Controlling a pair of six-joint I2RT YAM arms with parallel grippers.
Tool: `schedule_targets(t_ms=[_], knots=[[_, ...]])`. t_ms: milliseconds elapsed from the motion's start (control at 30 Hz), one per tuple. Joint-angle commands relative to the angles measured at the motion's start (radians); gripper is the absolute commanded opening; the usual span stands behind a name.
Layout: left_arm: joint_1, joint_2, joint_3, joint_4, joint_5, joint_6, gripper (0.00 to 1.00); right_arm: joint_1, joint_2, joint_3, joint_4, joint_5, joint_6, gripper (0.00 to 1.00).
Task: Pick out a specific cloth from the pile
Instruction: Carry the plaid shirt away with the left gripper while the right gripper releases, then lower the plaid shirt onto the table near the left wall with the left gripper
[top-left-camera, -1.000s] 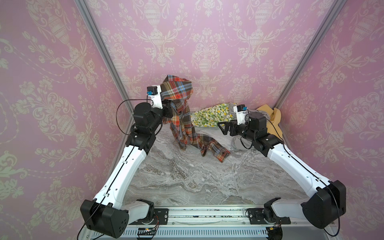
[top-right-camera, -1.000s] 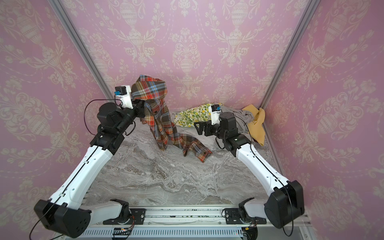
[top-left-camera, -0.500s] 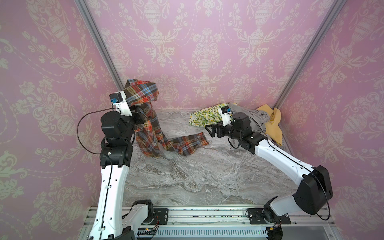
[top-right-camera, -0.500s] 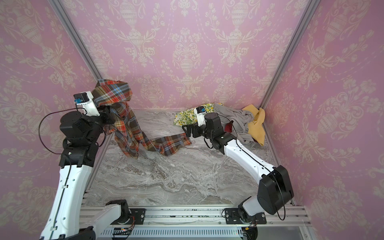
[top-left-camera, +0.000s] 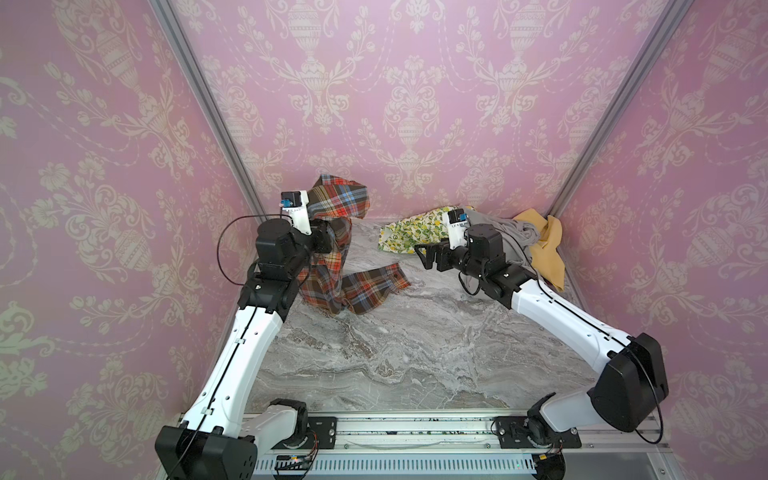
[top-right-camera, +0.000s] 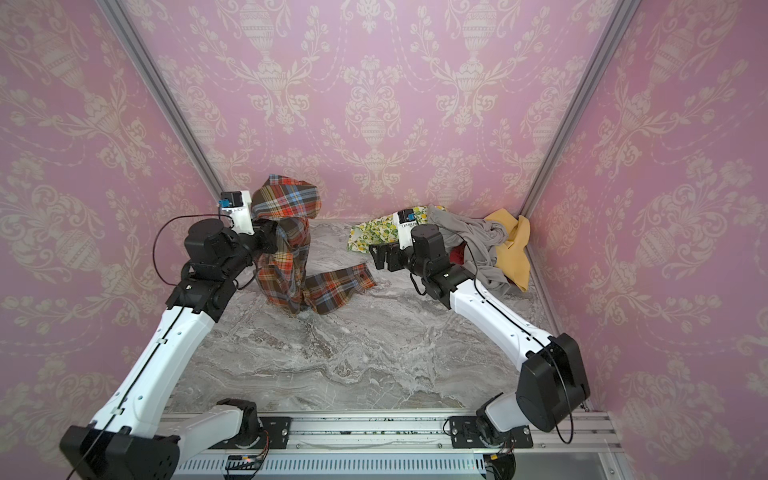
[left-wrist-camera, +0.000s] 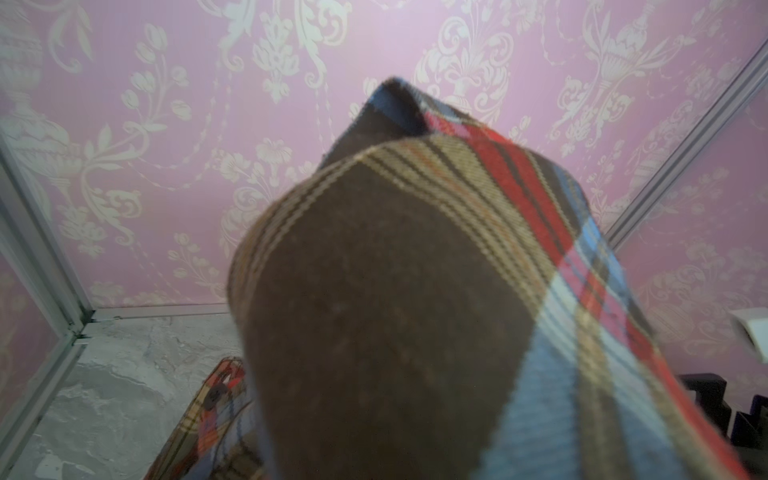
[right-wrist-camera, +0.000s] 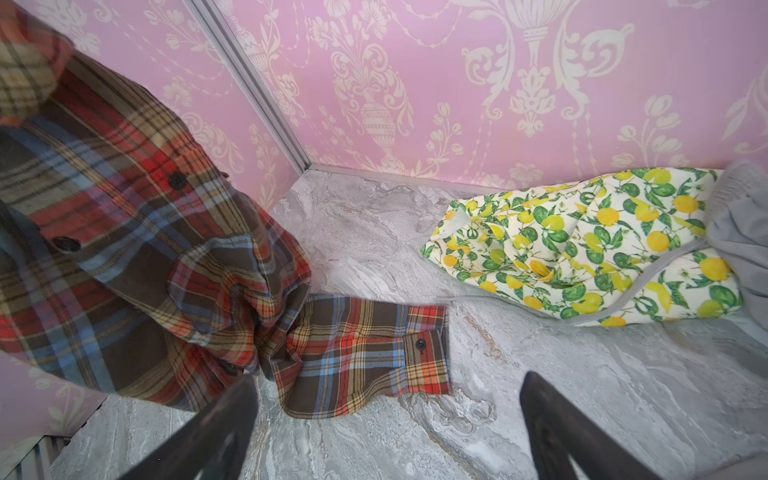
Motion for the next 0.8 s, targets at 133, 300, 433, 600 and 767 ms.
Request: schedule_targets(t_ms=[133,300,433,600,767], knots=[[-0.003,-0.023,-0.209,0.147,-0.143,-0.159,0.0,-0.018,-0.045,-0.071,0.0,0.031,-0.004,0.99],[0.0,0.01,-0.351,0.077,-0.187,-0.21,0.0,-0.033,-0.062,-0.119,0.021,0.034,0.005,0.99],[-0.015,0.094,-0.454,0.058,-0.183,-0.265,0.0,-0.038,-0.056,-0.135,0.033,0.025,0.012,0.99],[-0.044,0.222,-0.46,-0.015,-0.224,-0.275,0.0,-0.045,-0.04,-0.149,0.042,0.024,0.015,0.99],[-0.064,0.361,-0.361,-0.143,-0.291,-0.275,0.0,-0.056,-0.029,-0.164,0.043,0.028,0.018,0.99]])
